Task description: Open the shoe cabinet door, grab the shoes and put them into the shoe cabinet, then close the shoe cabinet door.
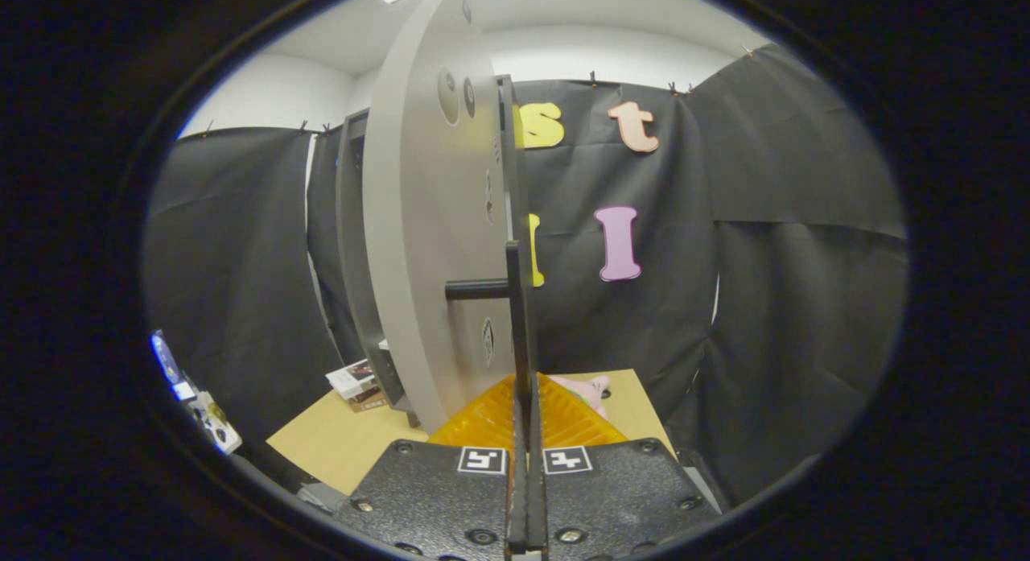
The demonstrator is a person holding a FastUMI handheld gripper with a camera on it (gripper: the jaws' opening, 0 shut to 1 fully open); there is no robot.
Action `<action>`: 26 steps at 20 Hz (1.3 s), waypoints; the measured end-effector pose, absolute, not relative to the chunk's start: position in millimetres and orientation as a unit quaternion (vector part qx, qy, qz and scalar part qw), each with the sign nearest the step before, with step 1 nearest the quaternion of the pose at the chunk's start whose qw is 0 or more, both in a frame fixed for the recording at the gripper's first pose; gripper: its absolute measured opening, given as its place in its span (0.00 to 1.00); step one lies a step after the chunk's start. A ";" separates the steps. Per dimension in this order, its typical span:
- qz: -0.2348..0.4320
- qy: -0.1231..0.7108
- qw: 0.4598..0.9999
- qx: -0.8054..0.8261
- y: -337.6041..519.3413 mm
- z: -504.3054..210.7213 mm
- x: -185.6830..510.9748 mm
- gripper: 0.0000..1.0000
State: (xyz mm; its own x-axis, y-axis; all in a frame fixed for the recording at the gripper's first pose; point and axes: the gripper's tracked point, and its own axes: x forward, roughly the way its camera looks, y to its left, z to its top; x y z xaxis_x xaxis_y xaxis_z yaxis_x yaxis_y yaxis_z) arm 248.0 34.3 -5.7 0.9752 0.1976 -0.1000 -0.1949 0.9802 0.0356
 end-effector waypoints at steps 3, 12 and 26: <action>0.104 0.060 0.993 0.022 34.2 -7.1 242.8 0.04; 0.016 0.055 0.997 0.050 1.1 -25.2 174.9 0.37; 0.016 0.143 0.990 -0.007 130.6 -137.5 139.5 1.00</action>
